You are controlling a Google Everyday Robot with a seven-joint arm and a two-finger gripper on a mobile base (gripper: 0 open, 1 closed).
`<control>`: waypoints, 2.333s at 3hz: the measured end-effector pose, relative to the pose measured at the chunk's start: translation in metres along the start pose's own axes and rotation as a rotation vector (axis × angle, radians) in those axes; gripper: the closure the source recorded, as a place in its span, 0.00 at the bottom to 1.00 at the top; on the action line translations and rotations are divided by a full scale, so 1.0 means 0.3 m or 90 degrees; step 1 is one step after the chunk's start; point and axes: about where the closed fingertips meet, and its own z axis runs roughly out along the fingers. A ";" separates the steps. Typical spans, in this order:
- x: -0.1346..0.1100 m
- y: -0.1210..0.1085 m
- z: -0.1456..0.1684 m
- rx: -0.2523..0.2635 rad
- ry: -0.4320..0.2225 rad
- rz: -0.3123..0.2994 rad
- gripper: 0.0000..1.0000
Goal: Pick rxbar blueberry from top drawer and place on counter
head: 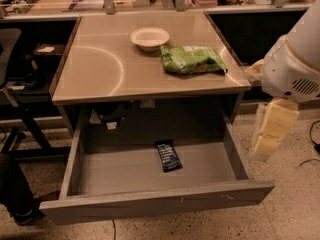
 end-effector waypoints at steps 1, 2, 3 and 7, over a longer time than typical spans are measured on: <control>-0.064 0.060 0.159 -0.040 -0.008 0.004 0.00; -0.126 0.101 0.318 -0.087 -0.011 0.006 0.00; -0.126 0.106 0.332 -0.092 -0.010 0.007 0.00; -0.274 0.015 0.589 -0.138 -0.097 0.092 0.00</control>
Offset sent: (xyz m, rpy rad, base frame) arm -0.0098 0.1009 -0.1362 0.0641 0.2199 0.0474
